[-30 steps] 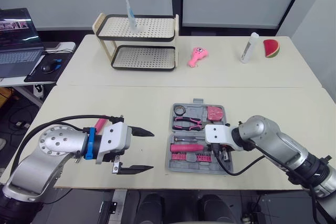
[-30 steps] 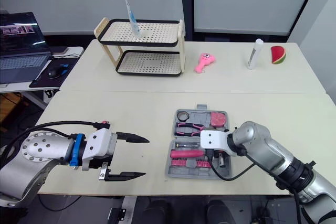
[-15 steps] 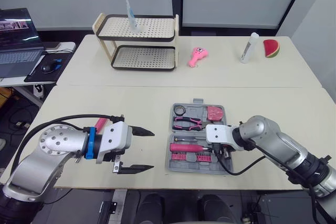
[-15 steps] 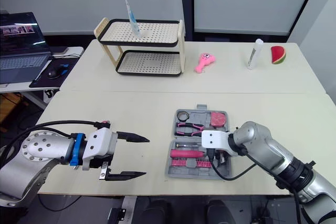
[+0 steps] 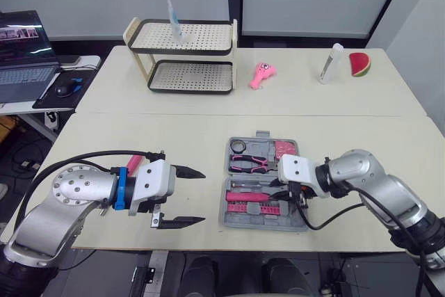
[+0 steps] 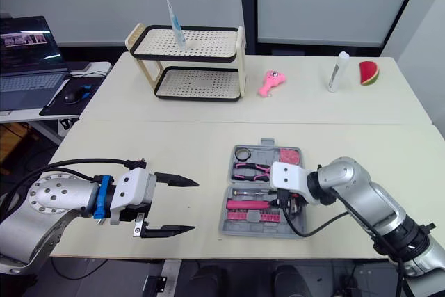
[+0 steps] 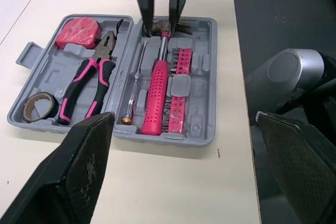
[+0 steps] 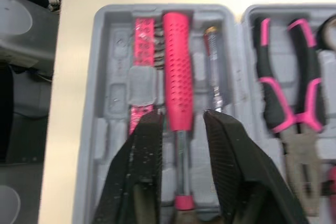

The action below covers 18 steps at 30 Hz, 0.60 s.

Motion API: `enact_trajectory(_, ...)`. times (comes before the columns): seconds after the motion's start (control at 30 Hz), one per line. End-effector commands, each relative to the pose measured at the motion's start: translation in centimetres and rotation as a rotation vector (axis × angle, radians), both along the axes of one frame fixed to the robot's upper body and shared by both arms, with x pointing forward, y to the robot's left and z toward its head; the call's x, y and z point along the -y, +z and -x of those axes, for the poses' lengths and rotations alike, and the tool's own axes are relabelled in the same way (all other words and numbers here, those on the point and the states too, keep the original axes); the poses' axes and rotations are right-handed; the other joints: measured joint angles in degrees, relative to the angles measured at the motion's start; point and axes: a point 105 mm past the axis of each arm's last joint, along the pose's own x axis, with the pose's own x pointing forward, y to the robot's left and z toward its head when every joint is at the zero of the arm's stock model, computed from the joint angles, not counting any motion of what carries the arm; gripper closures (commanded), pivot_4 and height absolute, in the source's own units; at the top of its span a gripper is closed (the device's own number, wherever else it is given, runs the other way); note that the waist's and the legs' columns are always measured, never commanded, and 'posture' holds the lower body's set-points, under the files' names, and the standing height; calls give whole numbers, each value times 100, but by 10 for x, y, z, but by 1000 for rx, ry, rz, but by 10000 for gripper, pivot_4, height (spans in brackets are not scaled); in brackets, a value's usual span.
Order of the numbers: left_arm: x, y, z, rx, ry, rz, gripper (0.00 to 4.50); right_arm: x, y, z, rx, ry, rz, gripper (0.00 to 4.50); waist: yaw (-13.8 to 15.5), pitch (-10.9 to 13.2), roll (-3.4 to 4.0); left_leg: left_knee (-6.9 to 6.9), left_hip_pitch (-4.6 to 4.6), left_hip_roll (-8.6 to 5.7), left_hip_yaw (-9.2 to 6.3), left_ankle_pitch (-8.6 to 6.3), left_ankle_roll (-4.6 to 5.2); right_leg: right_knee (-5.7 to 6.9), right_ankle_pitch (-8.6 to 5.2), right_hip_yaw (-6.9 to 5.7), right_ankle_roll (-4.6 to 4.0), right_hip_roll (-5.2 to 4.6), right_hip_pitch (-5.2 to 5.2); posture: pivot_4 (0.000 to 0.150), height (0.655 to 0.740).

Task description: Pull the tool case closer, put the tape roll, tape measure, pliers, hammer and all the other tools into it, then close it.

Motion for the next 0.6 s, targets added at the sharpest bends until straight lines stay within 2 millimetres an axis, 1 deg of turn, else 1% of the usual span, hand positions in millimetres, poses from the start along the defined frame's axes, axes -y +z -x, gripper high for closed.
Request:
enact_trajectory(0.03,5,5,2,19,-25,6,0,-3,-1,-1,35,18,0,40101,-1,0,0,0,0,0,0,0,0,0,0,0,0,0,0,1500,7400)
enact_trajectory(0.13,5,5,2,20,-26,4,0,0,-10,-3,31,10,23,44295,-1,0,0,0,-1,0,-1,0,0,-1,0,-1,0,1,0,1500,7400)
enact_trajectory(0.17,5,5,2,20,-26,4,0,1,-12,-4,30,7,25,44681,-1,0,0,0,-1,-1,0,0,0,-1,0,-1,0,1,0,1500,7400)
enact_trajectory(0.33,5,5,2,18,-28,6,0,5,-22,-10,19,-17,47,44681,-1,0,0,0,0,0,0,0,0,-1,0,-1,0,1,0,1500,7400)
enact_trajectory(0.47,5,5,2,16,-28,7,0,9,-32,-10,-1,-17,84,44681,0,0,0,0,0,-1,0,0,0,-1,0,-1,0,2,0,1500,7400)
enact_trajectory(0.6,5,5,2,15,-24,8,0,16,-42,-12,-31,-60,110,44681,1,-1,-1,0,2,-1,-1,0,0,-1,0,-2,0,2,3,1500,7400)
